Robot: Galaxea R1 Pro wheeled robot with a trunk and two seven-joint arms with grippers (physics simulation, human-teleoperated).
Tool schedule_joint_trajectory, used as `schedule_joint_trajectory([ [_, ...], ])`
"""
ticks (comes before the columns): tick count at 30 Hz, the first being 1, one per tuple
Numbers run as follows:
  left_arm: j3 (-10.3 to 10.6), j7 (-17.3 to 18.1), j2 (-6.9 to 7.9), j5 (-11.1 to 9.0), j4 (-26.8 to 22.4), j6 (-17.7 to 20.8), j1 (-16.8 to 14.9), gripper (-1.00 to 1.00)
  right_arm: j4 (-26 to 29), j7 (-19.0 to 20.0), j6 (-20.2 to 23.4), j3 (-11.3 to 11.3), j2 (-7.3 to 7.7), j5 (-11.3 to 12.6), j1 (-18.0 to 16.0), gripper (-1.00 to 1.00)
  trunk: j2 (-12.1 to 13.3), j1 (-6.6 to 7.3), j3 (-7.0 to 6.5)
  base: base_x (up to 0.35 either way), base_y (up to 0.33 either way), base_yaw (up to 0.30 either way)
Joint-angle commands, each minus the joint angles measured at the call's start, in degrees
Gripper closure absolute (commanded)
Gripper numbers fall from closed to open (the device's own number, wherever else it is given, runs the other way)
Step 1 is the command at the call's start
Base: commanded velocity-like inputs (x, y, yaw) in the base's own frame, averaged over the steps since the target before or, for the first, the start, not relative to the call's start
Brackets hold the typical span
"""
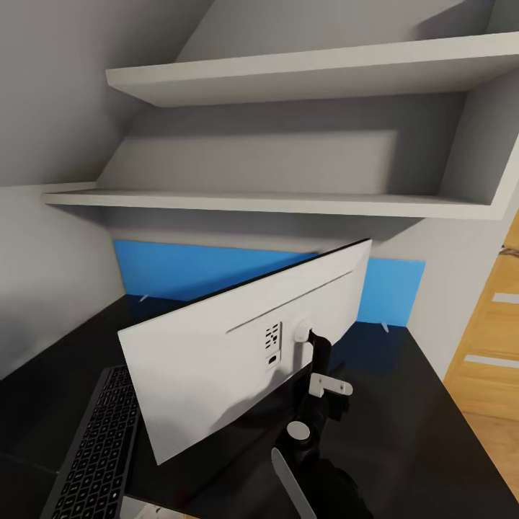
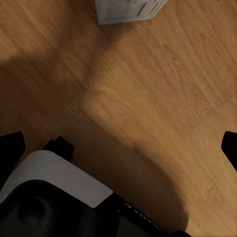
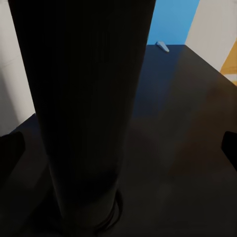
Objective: In the bedroom, organize the workspace by keeping the computer under the desk, ensuring the monitor is on the desk, placing the keyboard on the desk next to the monitor, placing the mouse on the desk next to the keyboard, moving the folder from the swivel chair onto the desk next to the mouse, stacking the notebook on top of the folder with the pen on top of the notebook, and positioning the swivel chair next to the desk.
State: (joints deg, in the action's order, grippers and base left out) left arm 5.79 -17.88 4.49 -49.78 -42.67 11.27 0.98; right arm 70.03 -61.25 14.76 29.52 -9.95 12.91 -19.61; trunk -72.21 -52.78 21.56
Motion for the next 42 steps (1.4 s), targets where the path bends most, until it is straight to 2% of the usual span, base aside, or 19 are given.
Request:
schedule_joint_trajectory([
  [1,0.3,-0.5,0.08,-0.4,-0.2,0.1,0.1,-1.0,0.1,-0.4,0.6,0.1,0.02,0.2,-0.1,-1.0,0.0,-0.02,0.06,0.102,0.0,0.0],
  [9,0.3,-0.6,0.08,-0.4,-0.2,-0.1,0.2,-1.0,0.1,-0.4,0.6,0.0,0.02,0.2,-0.1,-1.0,0.0,-0.02,0.06,0.053,0.0,0.0],
  [18,0.3,-0.7,0.08,-0.5,-0.2,-0.1,0.2,-1.0,0.1,-0.4,0.6,-1.7,0.02,0.2,-0.1,-1.0,0.0,-0.02,0.06,0.01,0.0,0.0],
  [29,0.4,-0.7,0.08,-0.4,-0.2,-0.1,0.2,-1.0,0.1,-0.3,0.6,-2.1,0.02,0.2,-0.1,-1.0,0.0,-0.02,0.06,0.0,0.0,0.0],
  [30,0.4,-0.7,0.08,-0.4,-0.1,-0.1,0.2,-1.0,0.0,-0.3,0.6,-2.1,0.02,0.2,-0.1,1.0,0.0,-0.02,0.06,0.0,0.0,0.0],
  [42,0.4,-0.8,0.08,-0.4,-0.1,-0.1,0.2,-1.0,0.1,-0.3,0.6,-2.1,0.04,0.2,-0.1,1.0,0.0,-0.02,0.06,0.0,0.0,0.0],
])
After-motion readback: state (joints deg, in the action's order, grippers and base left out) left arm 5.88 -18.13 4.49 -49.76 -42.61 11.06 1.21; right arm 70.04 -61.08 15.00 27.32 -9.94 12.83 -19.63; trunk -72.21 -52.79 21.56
